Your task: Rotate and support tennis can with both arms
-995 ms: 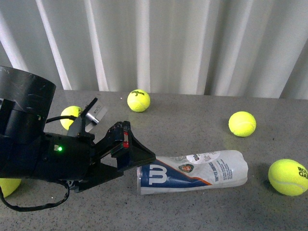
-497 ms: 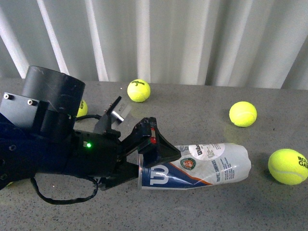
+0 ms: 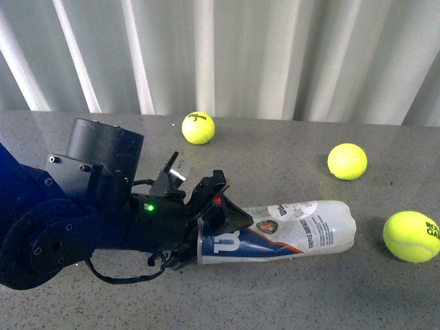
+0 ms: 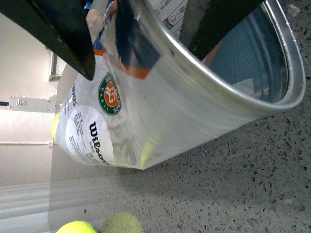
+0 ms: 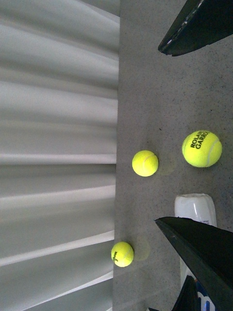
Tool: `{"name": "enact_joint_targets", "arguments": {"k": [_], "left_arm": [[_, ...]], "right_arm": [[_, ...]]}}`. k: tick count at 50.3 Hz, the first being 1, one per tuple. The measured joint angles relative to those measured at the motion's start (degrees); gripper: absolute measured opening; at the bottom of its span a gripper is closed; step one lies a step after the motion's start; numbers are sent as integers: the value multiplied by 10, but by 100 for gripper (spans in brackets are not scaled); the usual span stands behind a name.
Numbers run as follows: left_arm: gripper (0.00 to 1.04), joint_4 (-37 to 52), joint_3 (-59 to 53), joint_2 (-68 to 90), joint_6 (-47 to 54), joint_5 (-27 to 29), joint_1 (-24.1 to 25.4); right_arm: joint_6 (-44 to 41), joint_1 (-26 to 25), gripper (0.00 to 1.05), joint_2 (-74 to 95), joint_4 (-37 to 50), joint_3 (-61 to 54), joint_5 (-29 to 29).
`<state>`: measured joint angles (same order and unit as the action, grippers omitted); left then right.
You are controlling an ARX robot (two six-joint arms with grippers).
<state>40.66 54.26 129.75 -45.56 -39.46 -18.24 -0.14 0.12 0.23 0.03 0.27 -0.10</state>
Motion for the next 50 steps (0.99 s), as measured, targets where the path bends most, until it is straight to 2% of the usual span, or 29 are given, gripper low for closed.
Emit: {"name": "enact_joint_targets", "arguments": {"k": [4,17,29,35,41,43,48,50], "left_arm": [[38,0,0,0,-7,-5,-1],[4,-23,-13,-29,-13,-29,-1],[4,-145,-29,-127,2,-38,7],[4,-272,-16,-198,51,-21,14],[4,-454,55,-264,152,28,20],[4,-547,109,-284,210,61,21],[4,-778,275,-283,369,186,15],[4,-822,310,-276,412,228,10]], "right_arm": [[0,0,98,0,0,0,0],[0,0,98,0,0,0,0],[0,0,98,0,0,0,0],[0,0,98,0,0,0,0],[0,0,98,0,0,0,0],[0,0,98,0,0,0,0],[0,0,98,0,0,0,0],[0,0,98,0,0,0,0]]}}
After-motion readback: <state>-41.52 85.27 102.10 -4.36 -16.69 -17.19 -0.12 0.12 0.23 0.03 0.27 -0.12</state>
